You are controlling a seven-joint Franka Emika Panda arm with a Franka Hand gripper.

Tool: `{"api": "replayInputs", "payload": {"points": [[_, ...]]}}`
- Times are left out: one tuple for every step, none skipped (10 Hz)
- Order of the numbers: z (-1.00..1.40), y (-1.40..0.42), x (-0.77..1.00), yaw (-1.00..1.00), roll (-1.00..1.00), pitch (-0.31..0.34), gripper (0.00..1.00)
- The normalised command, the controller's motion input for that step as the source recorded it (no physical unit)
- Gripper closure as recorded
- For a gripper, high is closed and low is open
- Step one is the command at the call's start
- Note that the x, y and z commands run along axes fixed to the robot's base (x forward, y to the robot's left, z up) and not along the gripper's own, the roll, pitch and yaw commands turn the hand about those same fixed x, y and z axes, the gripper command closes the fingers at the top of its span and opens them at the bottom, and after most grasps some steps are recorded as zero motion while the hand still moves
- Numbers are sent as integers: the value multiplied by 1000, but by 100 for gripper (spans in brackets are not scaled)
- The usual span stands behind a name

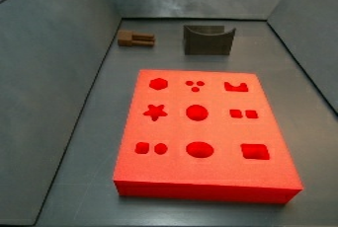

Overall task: Pick up the 3 prong object. Move up. Place the 3 prong object on the fixture. Regrasp the 3 prong object. Move to above the board. Insert the 3 prong object.
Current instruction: Pick up the 3 prong object.

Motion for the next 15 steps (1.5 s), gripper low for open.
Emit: {"api": "replayInputs", "payload": {"points": [[-114, 0, -43, 17, 0, 0, 0], [-69, 0, -54, 0, 0, -11, 0], [-94, 0, -157, -306, 0, -34, 0], [-269, 57, -297, -820, 0, -50, 0], [-351, 26, -311, -894, 0, -27, 0], [-434, 37, -340, -883, 0, 0, 0], [-420, 114, -380, -671, 0, 0, 0], [-20, 0, 0, 0, 0, 0, 0], [-371, -109, -243, -180, 31, -39, 0], [-666, -249, -340, -614, 49, -7, 0], [-651, -109, -200, -846, 13, 0, 0], [-574, 0, -69, -1000, 0, 0, 0], [-569, 0, -54, -1000, 0, 0, 0], [-531, 0, -29, -1000, 0, 0, 0], [-451, 0, -23, -1000, 0, 0, 0]]}}
